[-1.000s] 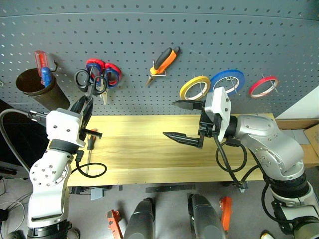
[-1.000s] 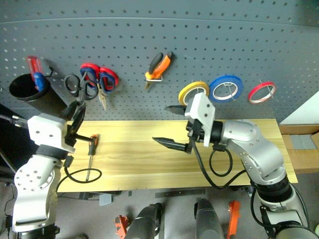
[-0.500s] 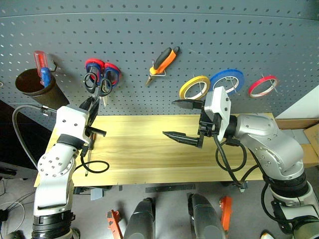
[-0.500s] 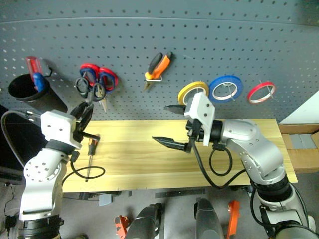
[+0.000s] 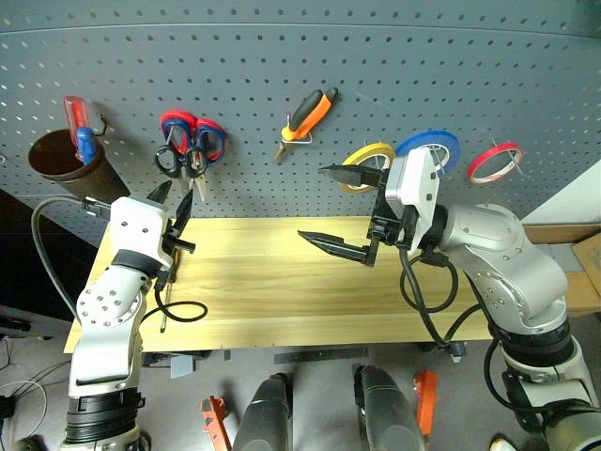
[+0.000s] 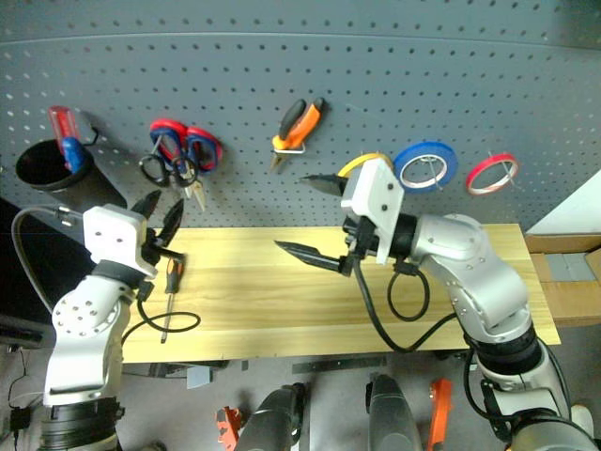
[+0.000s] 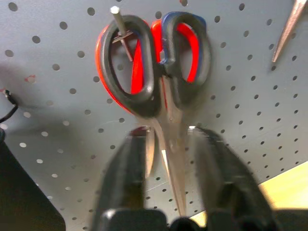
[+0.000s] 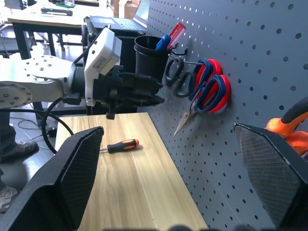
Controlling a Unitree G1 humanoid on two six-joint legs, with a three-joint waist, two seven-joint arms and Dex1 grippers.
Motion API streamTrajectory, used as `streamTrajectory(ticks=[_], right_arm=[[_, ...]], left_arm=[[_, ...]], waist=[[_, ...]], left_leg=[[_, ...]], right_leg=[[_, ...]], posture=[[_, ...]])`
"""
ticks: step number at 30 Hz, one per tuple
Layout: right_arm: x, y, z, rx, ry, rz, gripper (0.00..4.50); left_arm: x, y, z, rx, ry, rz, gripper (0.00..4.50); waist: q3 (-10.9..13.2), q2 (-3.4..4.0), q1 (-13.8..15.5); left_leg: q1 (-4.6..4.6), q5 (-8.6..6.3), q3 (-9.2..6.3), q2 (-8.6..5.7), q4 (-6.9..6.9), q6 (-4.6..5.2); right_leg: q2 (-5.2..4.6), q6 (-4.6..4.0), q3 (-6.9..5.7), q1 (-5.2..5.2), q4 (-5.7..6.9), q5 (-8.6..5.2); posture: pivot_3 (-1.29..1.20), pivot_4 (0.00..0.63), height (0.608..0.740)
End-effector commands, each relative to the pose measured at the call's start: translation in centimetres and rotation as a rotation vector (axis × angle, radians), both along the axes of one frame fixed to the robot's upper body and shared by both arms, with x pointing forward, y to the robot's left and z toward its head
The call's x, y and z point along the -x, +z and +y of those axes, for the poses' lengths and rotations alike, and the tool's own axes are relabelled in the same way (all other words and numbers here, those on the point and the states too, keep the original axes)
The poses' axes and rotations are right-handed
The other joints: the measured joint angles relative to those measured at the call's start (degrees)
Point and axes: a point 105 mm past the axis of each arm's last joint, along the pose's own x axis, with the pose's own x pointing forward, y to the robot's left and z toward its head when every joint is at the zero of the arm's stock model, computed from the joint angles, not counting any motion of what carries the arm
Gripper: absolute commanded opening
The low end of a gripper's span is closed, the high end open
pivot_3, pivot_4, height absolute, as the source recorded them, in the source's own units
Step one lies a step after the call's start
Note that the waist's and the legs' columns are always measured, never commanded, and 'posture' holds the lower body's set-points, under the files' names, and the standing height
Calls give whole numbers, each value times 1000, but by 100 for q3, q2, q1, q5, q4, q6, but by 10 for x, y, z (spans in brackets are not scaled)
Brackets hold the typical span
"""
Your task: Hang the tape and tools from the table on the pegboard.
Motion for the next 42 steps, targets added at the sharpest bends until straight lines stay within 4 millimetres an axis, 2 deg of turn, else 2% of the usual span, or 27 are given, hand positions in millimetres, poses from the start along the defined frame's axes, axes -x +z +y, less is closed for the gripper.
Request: streamTrajectory(ticks=[1, 3, 5, 7, 10, 13, 17, 22, 33, 36, 42], right_arm=[[6, 0, 1, -16, -8, 14, 4500], [-1, -12, -1, -31, -60, 141, 4500], [-4, -22, 0, -32, -101, 208, 4500], [-8, -37, 6, -21, -158, 292, 4500], [-14, -57, 13, -12, -248, 424, 4500], [-18, -77, 23, 37, -332, 525, 4500], [-22, -81, 39, 56, -363, 586, 4500], [-33, -81, 57, 104, -389, 525, 4500], [-24, -75, 72, 178, -334, 425, 4500], [-16, -72, 76, 191, -278, 391, 4500], [-4, -59, 82, 163, -172, 304, 4500]], left_arm=[[6, -20, 5, 26, 17, 89, 3164], [8, -56, 15, 72, 32, 264, 3781], [11, -77, 27, 110, 70, 376, 3781], [14, -96, 53, 139, 170, 482, 3781], [17, -108, 82, 194, 284, 553, 3781], [15, -114, 99, 225, 354, 603, 3781], [7, -118, 110, 273, 407, 641, 3781], [-7, -132, 119, 392, 443, 703, 3781], [-18, -159, 117, 492, 474, 811, 3781], [-19, -162, 117, 502, 482, 817, 3179], [-19, -168, 115, 493, 474, 838, 1140]], waist=[[0, 0, -4], [-2, 1, -27], [-2, 1, -34], [-1, 2, -32], [-1, 3, -46], [-1, 3, -54], [1, 4, -59], [4, 7, -90], [77, 7, -167], [110, 9, -167], [141, 16, -184]], left_leg=[[0, 0, 0, 0, 0, 0], [3, 0, 2, 0, -2, 1], [6, -2, 3, 0, -5, 4], [5, -11, 1, 1, -3, 20], [13, -12, 0, 9, -1, 21], [15, -10, -2, 12, -1, 18], [17, -8, -2, 12, 0, 15], [17, -8, -1, 12, -2, 15], [11, -12, 11, 17, -7, 15], [11, -12, 12, 22, -7, 15], [12, -13, 17, 24, -9, 14]], right_leg=[[0, 0, 1, 0, 0, 0], [0, 0, 3, -1, 0, 0], [0, 0, 7, -1, 5, 0], [2, 0, 6, -4, 13, 0], [21, -9, 5, -5, 26, 4], [30, -17, 4, -8, 32, 9], [35, -25, 4, -7, 33, 14], [37, -25, 3, -11, 31, 14], [44, -25, 6, -34, 34, 14], [44, -25, 8, -34, 34, 14], [44, -25, 10, -36, 34, 14]], posture=[[-68, 274, 740], [-65, 279, 740], [-64, 284, 740], [-63, 291, 740], [-62, 297, 740], [-62, 309, 740], [-69, 322, 740], [-78, 349, 740], [-111, 402, 740], [-119, 407, 740], [-126, 404, 740]])
